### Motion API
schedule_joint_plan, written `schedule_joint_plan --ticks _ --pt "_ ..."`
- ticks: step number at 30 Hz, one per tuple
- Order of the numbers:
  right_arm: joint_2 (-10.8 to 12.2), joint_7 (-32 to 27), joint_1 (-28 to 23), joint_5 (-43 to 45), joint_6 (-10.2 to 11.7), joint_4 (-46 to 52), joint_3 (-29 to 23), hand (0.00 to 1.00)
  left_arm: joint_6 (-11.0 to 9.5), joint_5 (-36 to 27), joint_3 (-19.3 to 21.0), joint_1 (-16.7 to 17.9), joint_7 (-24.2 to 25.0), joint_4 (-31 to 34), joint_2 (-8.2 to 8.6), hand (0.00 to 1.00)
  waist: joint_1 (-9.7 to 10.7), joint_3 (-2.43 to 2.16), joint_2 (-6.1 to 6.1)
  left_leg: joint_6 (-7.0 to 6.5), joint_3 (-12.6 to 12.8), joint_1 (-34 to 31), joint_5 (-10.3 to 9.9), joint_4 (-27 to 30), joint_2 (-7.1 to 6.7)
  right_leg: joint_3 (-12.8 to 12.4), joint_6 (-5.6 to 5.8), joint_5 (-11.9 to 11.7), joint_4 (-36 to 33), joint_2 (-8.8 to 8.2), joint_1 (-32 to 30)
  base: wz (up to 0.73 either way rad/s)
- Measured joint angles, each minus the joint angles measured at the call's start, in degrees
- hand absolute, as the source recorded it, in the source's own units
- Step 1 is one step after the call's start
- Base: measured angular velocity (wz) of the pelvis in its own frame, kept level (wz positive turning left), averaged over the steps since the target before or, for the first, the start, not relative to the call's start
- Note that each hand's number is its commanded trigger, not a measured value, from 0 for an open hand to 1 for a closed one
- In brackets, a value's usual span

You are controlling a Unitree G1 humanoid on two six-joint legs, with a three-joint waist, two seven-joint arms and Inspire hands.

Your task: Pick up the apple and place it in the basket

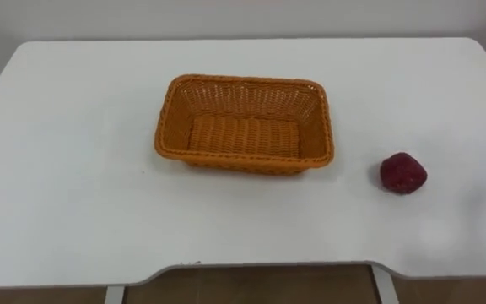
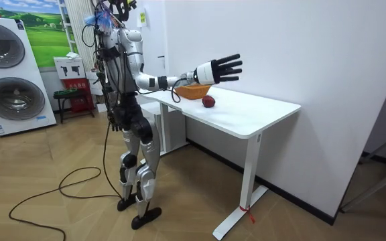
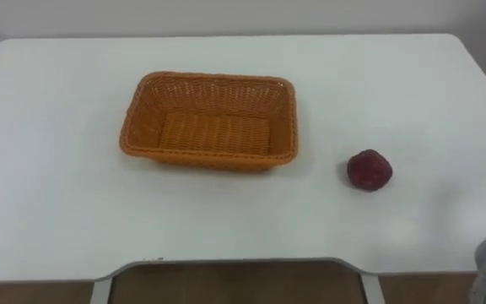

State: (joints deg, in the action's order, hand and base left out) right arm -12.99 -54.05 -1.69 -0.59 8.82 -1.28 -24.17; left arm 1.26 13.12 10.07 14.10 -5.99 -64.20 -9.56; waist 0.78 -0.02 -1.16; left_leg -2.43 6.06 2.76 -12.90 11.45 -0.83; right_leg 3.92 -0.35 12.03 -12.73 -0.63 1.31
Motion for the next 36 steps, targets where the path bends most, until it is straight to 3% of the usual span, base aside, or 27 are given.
schedule_joint_plan --ticks 5,15,21,36 --pt "0.0 7.2 -1.7 0.9 0.4 -1.0 6.4 0.00 -0.4 0.0 -0.3 0.5 0.8 0.1 -0.01 0.00 -1.3 0.09 0.12 0.01 -0.2 0.0 0.0 0.0 0.16 0.6 -0.02 0.0 0.2 -0.16 0.3 0.05" --pt "0.0 21.3 -4.6 0.9 0.3 -5.0 16.4 0.00 -0.5 0.0 -0.8 0.0 3.3 0.2 -0.27 0.00 -1.5 0.01 0.55 0.01 -0.1 -0.6 0.0 0.2 0.34 0.9 -0.10 -0.1 0.1 -0.26 -0.3 0.00" --pt "0.0 28.4 -4.4 0.9 0.3 -7.5 18.4 0.00 -0.5 0.0 -0.8 -0.2 4.8 0.2 -0.41 0.00 -1.6 -0.04 0.56 0.01 -0.1 -1.1 0.0 0.3 0.35 0.9 -0.11 -0.2 0.1 -0.28 -0.3 0.00" --pt "-0.3 38.2 -4.1 0.8 -0.7 -13.9 18.4 0.00 -0.5 0.1 -0.8 0.0 5.7 2.0 -0.46 0.00 -2.0 -0.06 0.48 0.02 -0.2 -0.6 0.0 0.2 0.40 1.0 -0.16 -0.2 0.3 -0.27 0.3 0.00"
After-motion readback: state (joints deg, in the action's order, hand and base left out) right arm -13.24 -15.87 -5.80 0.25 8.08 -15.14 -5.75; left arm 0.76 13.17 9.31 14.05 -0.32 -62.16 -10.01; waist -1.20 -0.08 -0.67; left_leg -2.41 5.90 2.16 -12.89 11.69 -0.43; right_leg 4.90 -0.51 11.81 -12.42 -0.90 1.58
